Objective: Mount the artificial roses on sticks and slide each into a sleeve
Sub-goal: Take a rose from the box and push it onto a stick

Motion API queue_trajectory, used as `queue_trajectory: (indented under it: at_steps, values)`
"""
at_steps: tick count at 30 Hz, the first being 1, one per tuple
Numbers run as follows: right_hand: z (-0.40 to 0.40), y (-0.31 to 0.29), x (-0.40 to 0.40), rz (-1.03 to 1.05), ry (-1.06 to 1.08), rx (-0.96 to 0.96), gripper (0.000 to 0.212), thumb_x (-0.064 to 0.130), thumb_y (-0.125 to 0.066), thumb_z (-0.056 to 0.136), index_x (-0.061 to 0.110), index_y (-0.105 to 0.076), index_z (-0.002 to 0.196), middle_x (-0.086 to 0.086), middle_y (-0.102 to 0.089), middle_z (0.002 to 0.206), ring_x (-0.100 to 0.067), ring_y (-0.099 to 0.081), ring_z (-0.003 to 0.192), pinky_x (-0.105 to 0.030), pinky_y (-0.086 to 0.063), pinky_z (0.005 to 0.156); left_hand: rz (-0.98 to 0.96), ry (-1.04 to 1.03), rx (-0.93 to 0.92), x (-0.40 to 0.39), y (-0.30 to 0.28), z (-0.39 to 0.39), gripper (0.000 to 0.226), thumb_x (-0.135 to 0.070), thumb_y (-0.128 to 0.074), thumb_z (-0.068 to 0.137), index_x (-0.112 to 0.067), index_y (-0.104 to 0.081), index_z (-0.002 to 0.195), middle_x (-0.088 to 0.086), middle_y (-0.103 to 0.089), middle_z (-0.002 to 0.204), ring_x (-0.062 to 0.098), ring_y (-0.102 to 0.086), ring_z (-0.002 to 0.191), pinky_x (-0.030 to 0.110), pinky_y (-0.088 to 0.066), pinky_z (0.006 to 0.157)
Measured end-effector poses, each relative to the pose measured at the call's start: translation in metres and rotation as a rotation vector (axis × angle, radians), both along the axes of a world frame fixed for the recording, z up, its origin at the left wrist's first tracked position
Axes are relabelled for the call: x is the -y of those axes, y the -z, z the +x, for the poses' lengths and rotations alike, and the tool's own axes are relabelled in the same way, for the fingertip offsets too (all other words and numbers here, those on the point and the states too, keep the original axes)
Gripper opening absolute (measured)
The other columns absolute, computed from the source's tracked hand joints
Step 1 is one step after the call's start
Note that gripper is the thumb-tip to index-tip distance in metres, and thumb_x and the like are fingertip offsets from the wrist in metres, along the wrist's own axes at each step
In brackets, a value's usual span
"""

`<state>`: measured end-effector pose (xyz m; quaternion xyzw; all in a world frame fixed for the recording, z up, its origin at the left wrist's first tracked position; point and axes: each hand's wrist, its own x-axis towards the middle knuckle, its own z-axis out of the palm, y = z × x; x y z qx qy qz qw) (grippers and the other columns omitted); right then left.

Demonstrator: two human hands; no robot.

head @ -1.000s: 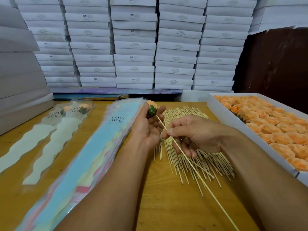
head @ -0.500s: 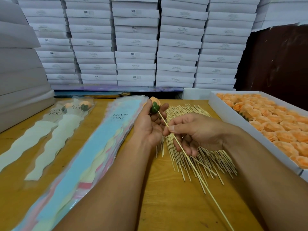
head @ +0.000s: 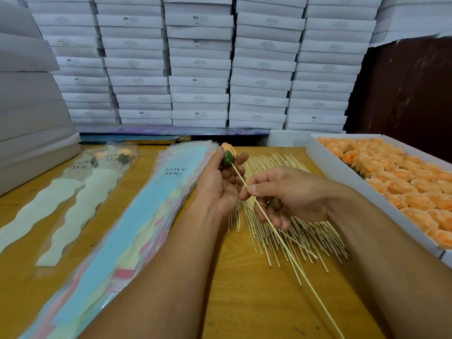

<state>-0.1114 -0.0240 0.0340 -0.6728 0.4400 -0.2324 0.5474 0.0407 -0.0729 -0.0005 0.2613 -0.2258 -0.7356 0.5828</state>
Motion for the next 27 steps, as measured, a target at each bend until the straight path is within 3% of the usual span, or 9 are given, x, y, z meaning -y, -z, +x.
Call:
queue_trajectory:
  at_steps: [16,27]
  values:
    - [0.0011,0.0013,0.0003,-0.007,0.018,0.009,0.022,0.015,-0.046,0.107,0.004,-0.063,0.111,-0.014,-0.065,0.070,-0.016,-0.058,0.045,-0.022,-0.047,0.038,-0.004,-0.004,0.023,0.0004,0.0005,-0.0004,0.042,-0.037,-0.057,0.099,-0.003,-0.060,0.123,0.012,-0.075,0.099,0.009,-0.061,0.057,0.022,-0.049,0.052]
    - [-0.0006,0.0029,0.0030,-0.001,0.013,0.016,0.021,0.017,-0.047,0.107,0.006,-0.065,0.111,-0.014,-0.066,0.071,-0.016,-0.059,0.046,-0.022,-0.047,0.039,-0.025,-0.011,0.021,0.0019,0.0019,-0.0006,0.036,-0.035,-0.058,0.099,-0.004,-0.061,0.116,0.012,-0.075,0.095,0.009,-0.062,0.057,0.025,-0.045,0.065]
